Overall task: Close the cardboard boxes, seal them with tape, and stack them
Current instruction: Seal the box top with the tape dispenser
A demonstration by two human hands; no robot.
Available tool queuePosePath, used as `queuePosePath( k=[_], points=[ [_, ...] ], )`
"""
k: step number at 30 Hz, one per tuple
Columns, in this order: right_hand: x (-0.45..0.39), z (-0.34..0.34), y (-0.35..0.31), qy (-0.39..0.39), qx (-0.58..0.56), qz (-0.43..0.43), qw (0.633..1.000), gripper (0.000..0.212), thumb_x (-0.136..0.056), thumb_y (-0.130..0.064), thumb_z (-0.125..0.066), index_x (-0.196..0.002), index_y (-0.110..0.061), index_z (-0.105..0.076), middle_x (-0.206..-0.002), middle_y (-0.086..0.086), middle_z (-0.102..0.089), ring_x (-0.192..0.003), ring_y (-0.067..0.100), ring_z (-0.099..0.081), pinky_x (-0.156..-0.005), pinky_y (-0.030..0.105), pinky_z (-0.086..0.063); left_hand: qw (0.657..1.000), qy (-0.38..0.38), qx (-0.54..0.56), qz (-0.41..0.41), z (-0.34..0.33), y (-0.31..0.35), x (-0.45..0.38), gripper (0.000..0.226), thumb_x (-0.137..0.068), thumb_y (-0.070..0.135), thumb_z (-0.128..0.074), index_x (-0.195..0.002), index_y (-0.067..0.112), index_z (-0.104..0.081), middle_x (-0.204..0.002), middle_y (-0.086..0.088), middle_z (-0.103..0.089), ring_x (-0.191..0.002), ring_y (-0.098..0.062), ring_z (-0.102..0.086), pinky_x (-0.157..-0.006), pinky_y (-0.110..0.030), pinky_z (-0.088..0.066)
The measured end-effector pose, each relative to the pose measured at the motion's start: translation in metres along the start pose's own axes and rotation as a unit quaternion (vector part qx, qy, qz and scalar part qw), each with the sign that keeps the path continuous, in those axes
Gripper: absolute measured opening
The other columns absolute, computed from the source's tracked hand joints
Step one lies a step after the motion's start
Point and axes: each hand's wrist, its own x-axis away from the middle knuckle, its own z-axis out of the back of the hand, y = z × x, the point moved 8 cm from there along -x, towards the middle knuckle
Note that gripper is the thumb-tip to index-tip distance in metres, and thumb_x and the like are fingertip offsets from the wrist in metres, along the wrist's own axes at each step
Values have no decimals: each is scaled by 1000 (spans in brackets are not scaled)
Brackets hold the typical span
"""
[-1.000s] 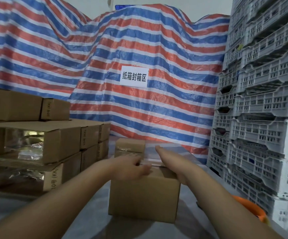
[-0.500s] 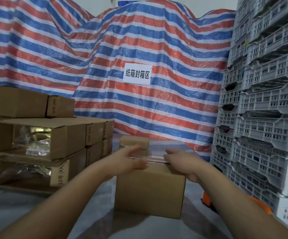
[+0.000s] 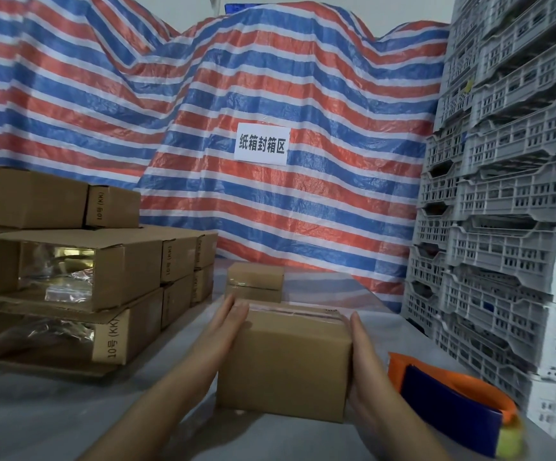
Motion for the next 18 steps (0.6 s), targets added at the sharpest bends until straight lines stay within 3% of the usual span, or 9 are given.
queuePosePath(
  k=[2,4,5,7,9,11,13,16,18],
  points=[
    [1,1,4,13,-13,-15,1000,80,-53,-90,-47,-83,-24,-83,-99,20,-76,-87,39,-75,-70,49,-60,1000,-12,10,17,-3,-9,9,100,-60,76,-58,-150,50,-24,-150,5,-41,-127,-16,-45,-106,-34,-38],
    [3,6,6,56,-9,-30,998,90,-58,-93,-41,-90,-20,-83,-97,21,-76,-86,40,-75,-84,53,-59,999,-27,35,22,-4,-13,15,98,-61,63,-67,-150,44,-29,-130,8,-56,-109,-11,-56,-83,-19,-51],
    [6,7,7,71,0,-42,997,92,-65,-93,-38,-95,-16,-80,-95,22,-76,-85,41,-74,-90,56,-56,999,-35,36,17,-4,-13,16,96,-63,56,-70,-150,42,-31,-124,8,-60,-106,-12,-59,-79,-22,-54],
    [9,8,6,74,20,-38,996,87,-79,-87,-34,-103,-12,-72,-93,24,-75,-90,42,-73,-96,57,-52,999,-44,26,13,-3,-14,16,94,-66,49,-73,-149,41,-31,-122,6,-62,-108,-16,-61,-89,-35,-53],
    [15,9,1,65,42,-16,997,77,-87,-79,-35,-102,-10,-66,-83,23,-75,-89,40,-70,-88,52,-54,999,-47,22,12,-1,-13,17,90,-67,46,-73,-148,40,-33,-118,8,-63,-105,-14,-63,-85,-33,-55],
    [27,4,-5,45,61,1,997,61,-91,-72,-36,-92,-17,-61,-60,10,-72,-68,28,-69,-63,40,-52,998,-53,18,12,1,-14,17,85,-68,43,-73,-145,39,-37,-112,11,-67,-100,-10,-66,-74,-25,-57],
    [40,-3,-11,4,116,53,992,41,-92,-65,-40,-102,-31,-59,-73,-6,-74,-68,14,-69,-56,32,-49,998,-62,11,10,4,-14,19,79,-68,43,-73,-141,42,-42,-107,13,-71,-98,-8,-68,-72,-24,-57],
    [50,-6,-18,-25,170,136,976,47,-76,-66,-52,-121,-50,-49,-114,-10,-62,-105,17,-62,-83,42,-55,998,-62,-15,2,6,-13,22,65,-70,47,-70,-131,48,-46,-101,23,-71,-96,0,-67,-70,-19,-54],
    [46,-9,-25,-18,232,159,959,44,-82,-67,-46,-121,-48,-48,-112,-14,-59,-100,7,-58,-76,29,-51,998,-49,-37,3,5,-12,19,48,-78,47,-66,-123,48,-48,-95,26,-71,-89,4,-67,-67,-16,-52]
  ],
)
